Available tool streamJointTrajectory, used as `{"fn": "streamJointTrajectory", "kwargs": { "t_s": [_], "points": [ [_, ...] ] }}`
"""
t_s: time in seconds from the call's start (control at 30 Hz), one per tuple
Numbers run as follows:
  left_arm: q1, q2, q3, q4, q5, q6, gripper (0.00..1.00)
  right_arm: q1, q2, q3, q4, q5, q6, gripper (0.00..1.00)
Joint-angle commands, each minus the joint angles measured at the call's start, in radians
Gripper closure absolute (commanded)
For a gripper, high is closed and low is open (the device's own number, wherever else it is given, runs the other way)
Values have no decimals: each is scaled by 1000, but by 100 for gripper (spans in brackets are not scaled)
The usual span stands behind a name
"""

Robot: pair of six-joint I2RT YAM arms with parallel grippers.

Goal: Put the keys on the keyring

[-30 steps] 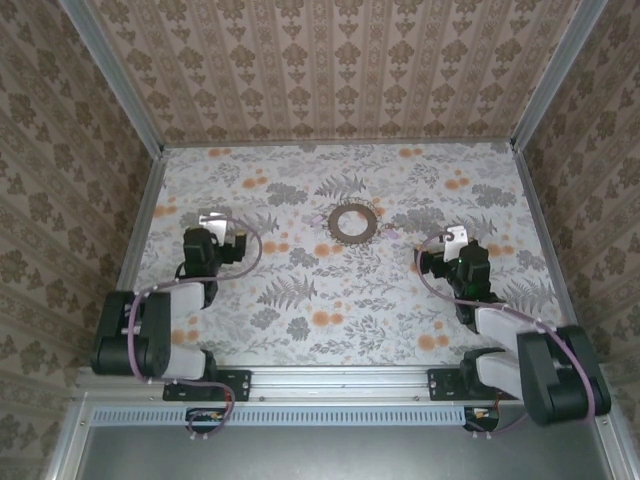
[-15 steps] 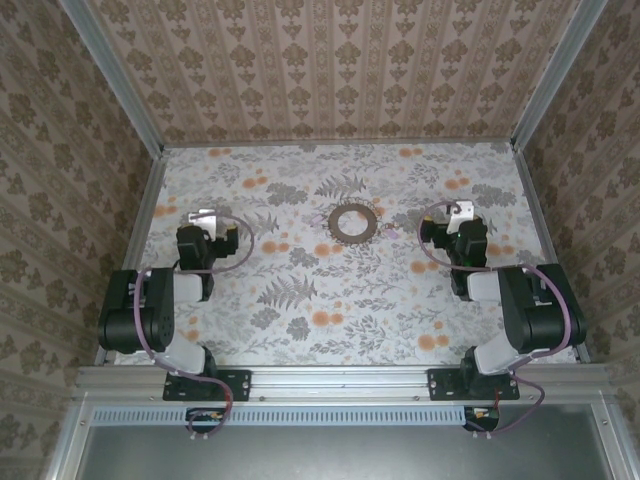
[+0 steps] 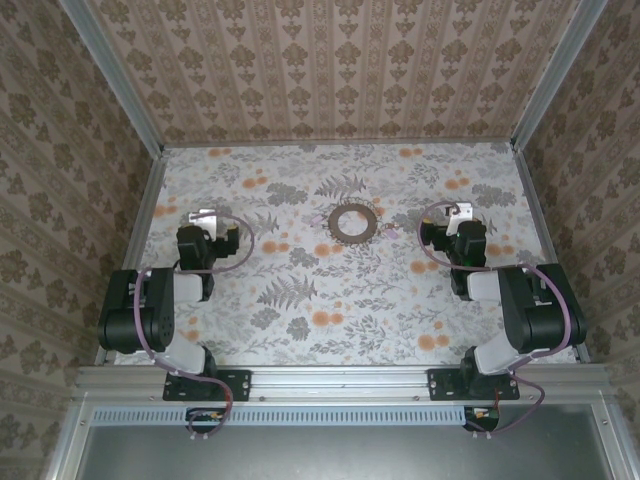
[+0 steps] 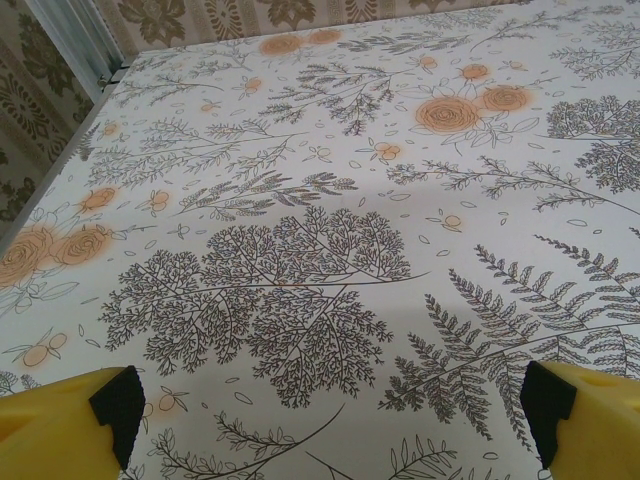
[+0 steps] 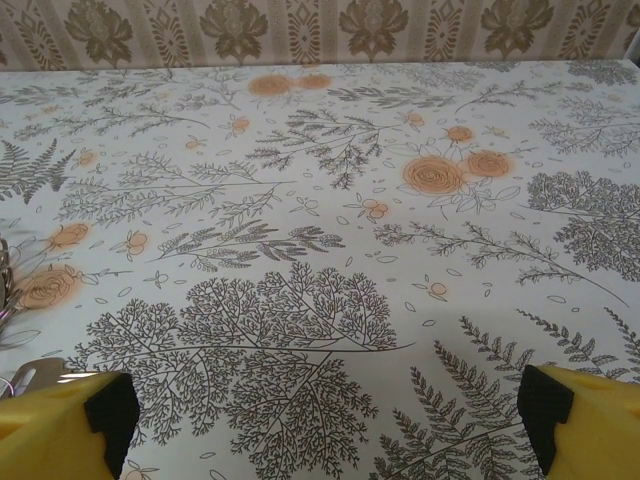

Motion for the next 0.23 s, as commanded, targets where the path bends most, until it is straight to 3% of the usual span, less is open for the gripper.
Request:
{"fn": "streamJointTrajectory", "kwargs": {
  "t_s": [0.0, 0.2],
  "points": [
    [4, -5, 13, 15, 14, -16, 0, 6, -4, 13, -8, 23, 8, 0],
    [3, -5, 13, 14, 16, -17, 0, 7, -7, 5, 2, 20, 7, 0]
  ]
}}
